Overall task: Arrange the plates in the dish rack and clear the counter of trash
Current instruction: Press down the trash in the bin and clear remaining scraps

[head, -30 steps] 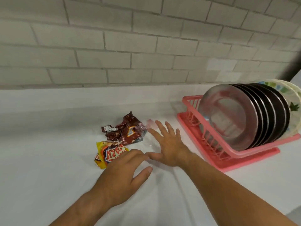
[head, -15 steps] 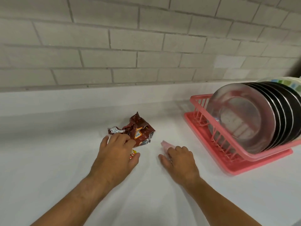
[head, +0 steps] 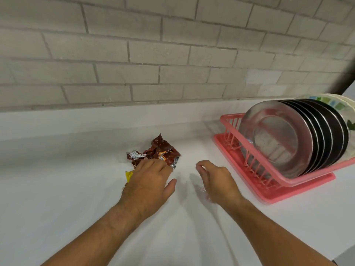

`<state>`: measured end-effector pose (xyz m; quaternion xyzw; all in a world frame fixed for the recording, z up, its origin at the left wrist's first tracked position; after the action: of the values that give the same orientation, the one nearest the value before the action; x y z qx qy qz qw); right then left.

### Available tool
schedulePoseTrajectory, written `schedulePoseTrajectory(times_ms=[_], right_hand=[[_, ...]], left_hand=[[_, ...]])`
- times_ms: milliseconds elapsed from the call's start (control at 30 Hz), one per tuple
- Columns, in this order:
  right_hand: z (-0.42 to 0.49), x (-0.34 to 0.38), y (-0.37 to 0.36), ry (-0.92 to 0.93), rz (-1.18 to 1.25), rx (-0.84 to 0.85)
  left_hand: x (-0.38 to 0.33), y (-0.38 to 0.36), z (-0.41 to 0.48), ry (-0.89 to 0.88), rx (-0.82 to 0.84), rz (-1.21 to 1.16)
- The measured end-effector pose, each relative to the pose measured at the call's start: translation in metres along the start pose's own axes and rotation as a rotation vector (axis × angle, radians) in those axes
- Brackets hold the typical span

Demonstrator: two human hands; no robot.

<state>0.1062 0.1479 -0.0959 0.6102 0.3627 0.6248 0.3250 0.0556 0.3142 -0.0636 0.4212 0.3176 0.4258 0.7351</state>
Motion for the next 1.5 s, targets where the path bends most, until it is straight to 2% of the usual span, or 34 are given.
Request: schedulePoseTrajectory(times_ms=[133, 167, 267, 367, 467, 533, 600, 700, 867, 1033, 1100, 1200, 1333, 1400, 1500], right_hand=[[-0.001, -0.008, 0.010, -0.051, 0.052, -0.054], [-0.002, -0.008, 0.009, -0.048, 0.064, -0.012], [-0.008, -0.003, -0.005, 0.026, -0.023, 0.149], [-0.010, 0.007, 0.001, 0.114, -0.013, 0.113], [-0.008, 0.009, 0.008, 0.122, 0.051, 0.088], [-0.007, 0.009, 0.009, 0.123, 0.037, 0.111], [-0.006, 0.004, 0.006, 0.082, 0.087, 0.163], [-0.002, -0.005, 0.001, 0.023, 0.096, 0.170], [0.009, -0.001, 0.008, 0.050, 0.021, 0.060], [0.007, 0.011, 0.019, 0.049, -0.001, -0.029], [0.002, 0.014, 0.026, 0.074, 0.064, -0.075], [-0.005, 0.014, 0.035, 0.078, 0.124, -0.095], [-0.017, 0.005, 0.043, 0.074, 0.124, -0.106], [-0.024, -0.004, 0.047, 0.071, 0.121, -0.104], [-0.035, -0.020, 0.056, 0.091, 0.120, -0.119]], left_hand=[[0.011, 0.005, 0.011, 0.011, -0.012, -0.003], [0.019, 0.011, 0.017, 0.046, -0.026, -0.007], [0.064, 0.024, 0.036, 0.300, -0.012, -0.064], [0.111, 0.000, 0.050, 0.504, 0.192, -0.014], [0.137, -0.040, 0.056, 0.577, 0.431, -0.017], [0.144, -0.060, 0.057, 0.590, 0.535, -0.025], [0.140, -0.073, 0.062, 0.483, 0.602, 0.024], [0.148, -0.070, 0.068, 0.461, 0.514, 0.061], [0.163, -0.018, 0.080, 0.545, 0.196, 0.032], [0.134, 0.070, 0.094, 0.419, -0.261, -0.054], [0.102, 0.089, 0.092, 0.343, -0.351, -0.165], [0.056, 0.083, 0.080, 0.346, -0.285, -0.310], [0.015, 0.041, 0.059, 0.310, -0.111, -0.346], [0.002, 0.025, 0.052, 0.270, -0.064, -0.406], [-0.013, 0.013, 0.042, 0.301, -0.002, -0.400]])
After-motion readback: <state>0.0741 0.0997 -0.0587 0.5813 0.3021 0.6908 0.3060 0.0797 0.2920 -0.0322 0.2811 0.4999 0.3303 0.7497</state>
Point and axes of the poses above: each hand's wrist, its own z-axis towards the middle knuckle, its own y-axis out of the back of the hand, x = y × z, the point moved 10 cm from there along z, towards the middle knuckle, and after that the axes turned 5 degrees about -y, right-handed, at the moved point
